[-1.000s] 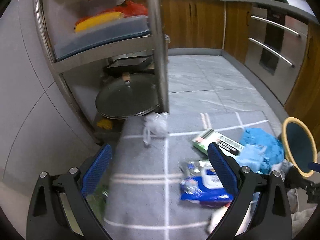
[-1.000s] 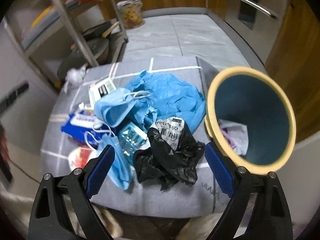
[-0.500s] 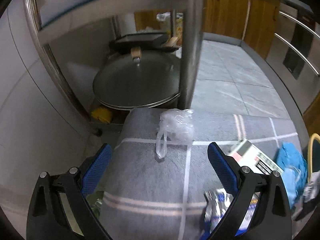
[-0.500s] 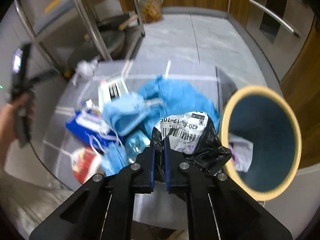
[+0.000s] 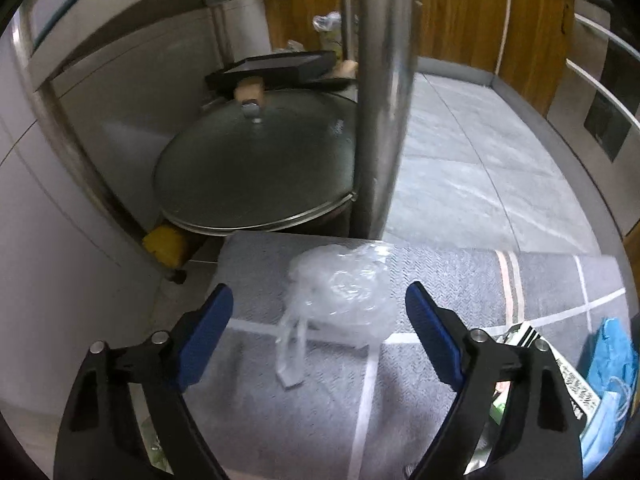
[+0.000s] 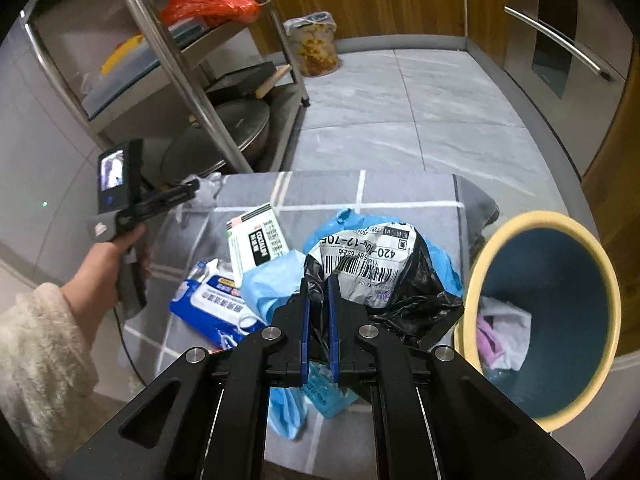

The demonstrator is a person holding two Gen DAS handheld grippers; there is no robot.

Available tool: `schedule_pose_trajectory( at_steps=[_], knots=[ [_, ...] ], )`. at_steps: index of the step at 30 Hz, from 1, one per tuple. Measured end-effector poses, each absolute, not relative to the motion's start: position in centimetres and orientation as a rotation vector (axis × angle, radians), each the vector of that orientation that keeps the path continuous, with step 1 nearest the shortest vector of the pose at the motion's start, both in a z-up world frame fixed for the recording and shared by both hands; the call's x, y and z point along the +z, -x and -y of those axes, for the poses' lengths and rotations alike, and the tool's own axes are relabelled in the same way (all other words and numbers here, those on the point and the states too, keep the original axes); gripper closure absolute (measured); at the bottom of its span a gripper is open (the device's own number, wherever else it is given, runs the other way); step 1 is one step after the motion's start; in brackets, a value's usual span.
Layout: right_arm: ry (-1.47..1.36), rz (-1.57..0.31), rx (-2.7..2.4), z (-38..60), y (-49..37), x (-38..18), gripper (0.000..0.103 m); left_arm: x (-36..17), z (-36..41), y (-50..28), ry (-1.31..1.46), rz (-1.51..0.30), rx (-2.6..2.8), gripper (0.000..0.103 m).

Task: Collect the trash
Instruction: 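Grasp the clear plastic bag with the left tool while the right tool grasps the black bag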

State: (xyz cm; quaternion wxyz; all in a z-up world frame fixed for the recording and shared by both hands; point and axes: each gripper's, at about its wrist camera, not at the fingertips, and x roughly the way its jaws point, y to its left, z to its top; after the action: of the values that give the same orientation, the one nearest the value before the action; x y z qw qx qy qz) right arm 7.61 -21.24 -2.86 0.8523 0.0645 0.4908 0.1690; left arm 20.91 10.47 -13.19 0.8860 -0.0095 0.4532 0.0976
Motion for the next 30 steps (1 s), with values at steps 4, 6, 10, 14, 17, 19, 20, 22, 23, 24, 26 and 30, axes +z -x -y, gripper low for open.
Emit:
schedule_pose_trajectory(
  at_steps=[4,6,10,14,17,19,20,22,23,24,26,30],
  knots=[
    [-0.141,-1.046,0.351,21.3,-8.4,-3.1,0.094,-14.9,-10.0,-21.9,-0.006,-1.013,0.180,0.056],
    [-0.138,-1.045,0.351,21.2,-8.5,-3.1,0.094,-14.9,-10.0,-21.9,-0.010,-1.007,0.180,0.068],
    [-0.128,-1.037,0.349,21.1,-8.5,-3.0,0.094,-14.5,-9.9,-21.7,-0.007,-1.010,0.167,0.080],
    [-0.136,-1.025,0.345,21.3,-8.4,-2.7,0.094,-13.3,-8.6,-20.4,-0.023,-0.993,0.149,0.085],
    [-0.136,-1.012,0.346,21.2,-8.0,-2.3,0.094,-12.2,-8.0,-19.4,-0.039,-0.970,0.132,0.087],
    [-0.133,-1.000,0.348,21.1,-7.5,-1.9,0.094,-11.2,-7.4,-18.5,-0.045,-0.955,0.123,0.087],
    [-0.132,-0.996,0.348,21.2,-7.4,-1.8,0.094,-10.5,-7.1,-17.8,-0.033,-0.943,0.107,0.087],
    [-0.133,-0.986,0.350,21.3,-7.0,-1.4,0.094,-8.9,-6.3,-16.6,-0.023,-0.914,0.082,0.087],
    [-0.134,-0.980,0.349,21.4,-6.8,-1.2,0.094,-8.3,-5.8,-16.3,-0.023,-0.903,0.070,0.087],
    [-0.137,-0.971,0.346,21.5,-6.6,-1.0,0.094,-7.1,-5.0,-15.5,-0.022,-0.882,0.046,0.087],
    [-0.146,-0.960,0.343,21.7,-6.2,-0.6,0.094,-5.7,-3.9,-14.4,-0.029,-0.853,0.016,0.087],
    [-0.157,-0.927,0.340,22.2,-5.3,0.3,0.094,-2.6,-0.8,-10.6,-0.047,-0.809,-0.051,0.087]
  ],
)
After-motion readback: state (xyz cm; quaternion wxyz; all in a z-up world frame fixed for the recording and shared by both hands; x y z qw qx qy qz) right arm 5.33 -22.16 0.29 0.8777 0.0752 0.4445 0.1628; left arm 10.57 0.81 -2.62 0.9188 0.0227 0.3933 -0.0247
